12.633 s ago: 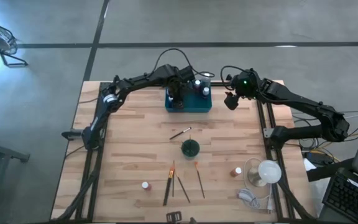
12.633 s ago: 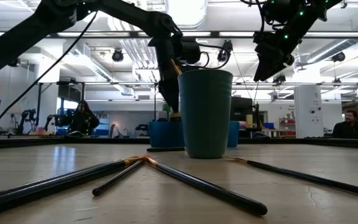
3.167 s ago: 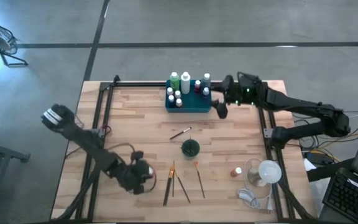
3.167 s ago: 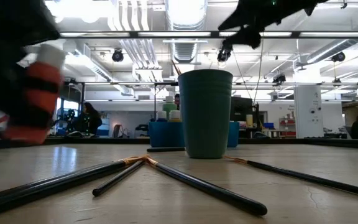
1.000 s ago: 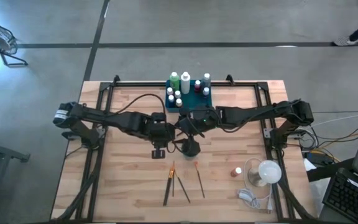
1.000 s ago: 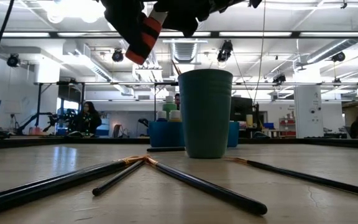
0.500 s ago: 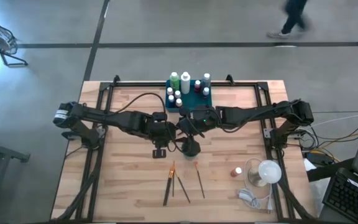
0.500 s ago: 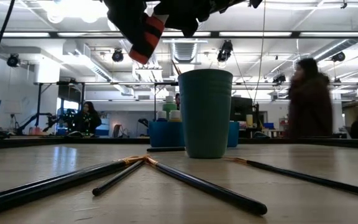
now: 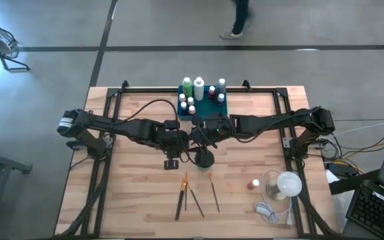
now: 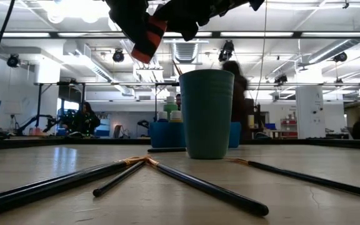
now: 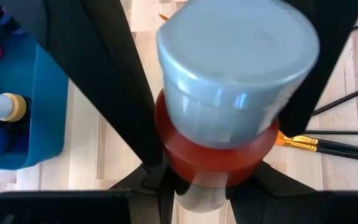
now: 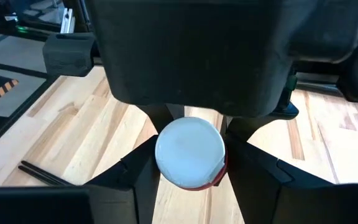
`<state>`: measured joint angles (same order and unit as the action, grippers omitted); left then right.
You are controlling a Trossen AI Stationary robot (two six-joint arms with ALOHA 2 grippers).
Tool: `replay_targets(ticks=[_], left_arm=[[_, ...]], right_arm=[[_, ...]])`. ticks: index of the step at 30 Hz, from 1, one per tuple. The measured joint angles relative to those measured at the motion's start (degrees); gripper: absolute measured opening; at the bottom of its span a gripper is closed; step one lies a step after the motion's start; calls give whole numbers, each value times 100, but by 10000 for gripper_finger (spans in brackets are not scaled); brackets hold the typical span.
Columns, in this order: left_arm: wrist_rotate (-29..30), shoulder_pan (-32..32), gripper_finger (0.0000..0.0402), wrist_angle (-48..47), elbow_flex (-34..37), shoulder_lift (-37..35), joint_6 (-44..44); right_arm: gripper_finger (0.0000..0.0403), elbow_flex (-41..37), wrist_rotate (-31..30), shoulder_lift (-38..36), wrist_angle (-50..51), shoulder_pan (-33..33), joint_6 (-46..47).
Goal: Pick & Place Paint Supplies
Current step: Put the orange paint bottle into the blue bin
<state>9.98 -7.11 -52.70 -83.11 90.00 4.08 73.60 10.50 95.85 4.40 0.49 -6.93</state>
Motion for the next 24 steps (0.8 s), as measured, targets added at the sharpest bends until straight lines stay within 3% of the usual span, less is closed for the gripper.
replay_targets(ticks=[4, 14, 24], left_arm=[[-2, -2, 114, -19, 0, 0, 0], [-11, -7, 114, -161, 0, 0, 53], [-33, -4, 114, -229, 0, 0, 92]], right_arm=[[159, 0, -2, 0, -2, 0, -1], [202, 27, -10, 0, 11, -2, 49], [165, 28, -11, 0, 3, 0, 28]])
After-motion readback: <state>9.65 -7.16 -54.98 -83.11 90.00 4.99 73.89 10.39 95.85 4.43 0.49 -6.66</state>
